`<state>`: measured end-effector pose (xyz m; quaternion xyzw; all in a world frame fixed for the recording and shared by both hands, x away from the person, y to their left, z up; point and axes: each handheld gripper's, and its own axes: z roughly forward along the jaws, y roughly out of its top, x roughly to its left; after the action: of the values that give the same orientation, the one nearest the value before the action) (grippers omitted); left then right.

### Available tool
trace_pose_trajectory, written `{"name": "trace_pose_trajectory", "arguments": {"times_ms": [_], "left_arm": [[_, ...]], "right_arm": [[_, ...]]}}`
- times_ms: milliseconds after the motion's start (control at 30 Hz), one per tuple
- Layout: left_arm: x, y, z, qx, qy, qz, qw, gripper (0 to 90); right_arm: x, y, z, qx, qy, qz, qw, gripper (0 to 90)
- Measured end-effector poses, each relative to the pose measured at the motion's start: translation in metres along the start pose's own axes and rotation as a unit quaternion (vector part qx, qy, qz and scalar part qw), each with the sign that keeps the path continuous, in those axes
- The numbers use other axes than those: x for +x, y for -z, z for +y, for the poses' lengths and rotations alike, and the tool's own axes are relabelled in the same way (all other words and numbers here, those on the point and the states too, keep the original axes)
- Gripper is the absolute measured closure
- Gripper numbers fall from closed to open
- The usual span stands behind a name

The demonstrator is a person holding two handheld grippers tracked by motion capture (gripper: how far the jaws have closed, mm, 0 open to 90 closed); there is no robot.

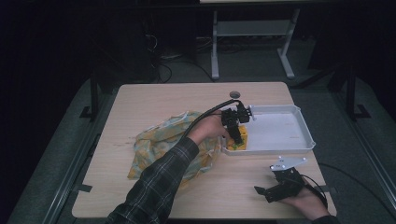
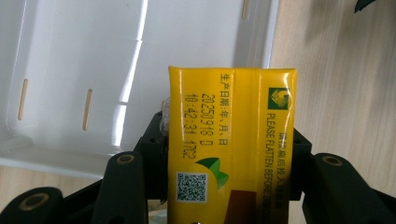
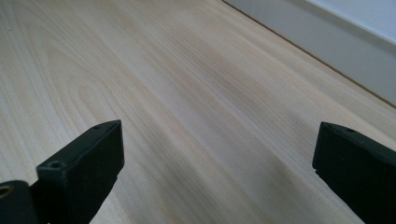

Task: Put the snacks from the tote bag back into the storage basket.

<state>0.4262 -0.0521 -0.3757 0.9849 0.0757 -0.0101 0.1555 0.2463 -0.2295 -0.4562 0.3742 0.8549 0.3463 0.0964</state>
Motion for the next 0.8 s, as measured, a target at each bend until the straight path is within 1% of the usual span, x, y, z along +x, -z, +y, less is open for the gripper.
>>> {"name": "trace_pose_trajectory", "arguments": {"times_ms": [200,233,400,467,600,667,800], "left_arm": [[-0.001,0.000,0.000,-0.001,-0.007,0.000,1.0000,48.1],[-0.002,0.000,0.000,-0.006,-0.004,-0.002,1.0000,47.3],[-0.002,0.002,0.000,-0.017,-0.003,-0.007,0.9998,43.7],[-0.001,0.006,-0.001,-0.025,0.002,-0.006,0.9997,40.4],[0.000,0.016,-0.006,-0.051,0.010,-0.012,0.9986,34.7],[0.000,0.022,-0.010,-0.059,0.011,-0.015,0.9981,32.0],[-0.001,0.034,-0.021,-0.075,0.019,-0.011,0.9969,27.4]], "right_arm": [[0.000,0.000,0.000,-0.002,0.002,0.000,1.0000,1.7],[0.000,0.000,0.000,-0.002,0.002,0.000,1.0000,1.7],[0.000,0.000,0.000,-0.002,0.003,-0.001,1.0000,1.7],[0.000,0.000,0.000,-0.002,0.003,-0.001,1.0000,1.7],[0.000,0.000,0.000,-0.002,0.003,-0.001,1.0000,1.7],[-0.001,0.000,-0.001,-0.001,0.004,-0.001,1.0000,1.7],[-0.001,0.000,-0.001,0.001,0.003,-0.001,1.0000,1.7]]}}
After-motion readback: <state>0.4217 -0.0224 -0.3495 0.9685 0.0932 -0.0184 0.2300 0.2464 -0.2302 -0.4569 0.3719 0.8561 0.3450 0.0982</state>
